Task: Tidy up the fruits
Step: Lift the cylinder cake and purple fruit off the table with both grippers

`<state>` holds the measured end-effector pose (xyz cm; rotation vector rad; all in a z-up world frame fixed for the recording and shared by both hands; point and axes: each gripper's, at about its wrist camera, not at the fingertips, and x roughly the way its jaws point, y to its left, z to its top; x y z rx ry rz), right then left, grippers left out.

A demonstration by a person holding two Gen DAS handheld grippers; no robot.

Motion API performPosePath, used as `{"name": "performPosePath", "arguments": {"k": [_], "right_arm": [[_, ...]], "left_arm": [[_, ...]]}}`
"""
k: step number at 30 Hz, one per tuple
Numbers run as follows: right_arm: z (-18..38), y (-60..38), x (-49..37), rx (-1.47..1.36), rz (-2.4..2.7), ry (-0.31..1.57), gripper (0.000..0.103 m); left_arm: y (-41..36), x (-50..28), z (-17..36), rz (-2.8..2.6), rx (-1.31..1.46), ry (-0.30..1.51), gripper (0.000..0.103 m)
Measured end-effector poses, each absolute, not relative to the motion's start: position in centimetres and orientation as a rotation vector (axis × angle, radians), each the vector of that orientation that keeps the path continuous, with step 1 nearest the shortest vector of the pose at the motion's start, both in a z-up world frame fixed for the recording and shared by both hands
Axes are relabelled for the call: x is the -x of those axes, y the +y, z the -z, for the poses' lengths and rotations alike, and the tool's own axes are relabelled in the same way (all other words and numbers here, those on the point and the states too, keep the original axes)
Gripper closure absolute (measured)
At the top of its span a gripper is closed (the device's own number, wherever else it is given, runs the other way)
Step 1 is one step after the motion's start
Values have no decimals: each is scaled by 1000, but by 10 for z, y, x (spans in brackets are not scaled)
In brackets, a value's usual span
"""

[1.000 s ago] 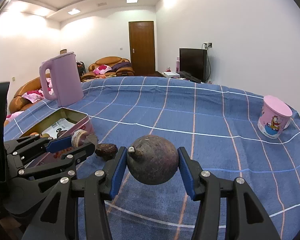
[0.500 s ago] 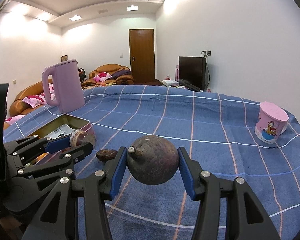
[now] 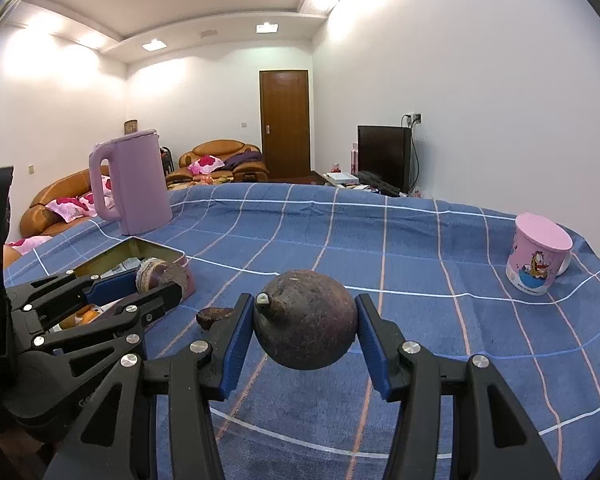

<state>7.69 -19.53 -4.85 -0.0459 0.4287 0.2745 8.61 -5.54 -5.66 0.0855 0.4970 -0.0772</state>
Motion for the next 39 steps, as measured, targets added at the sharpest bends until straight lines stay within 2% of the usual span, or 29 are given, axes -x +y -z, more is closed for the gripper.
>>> {"name": "performPosePath", "arguments": {"k": [39], "right_arm": [[41,-200,-54,42,-286,307,50]], "left_arm": [[-51,-61,46,58,-76,346,70]]}}
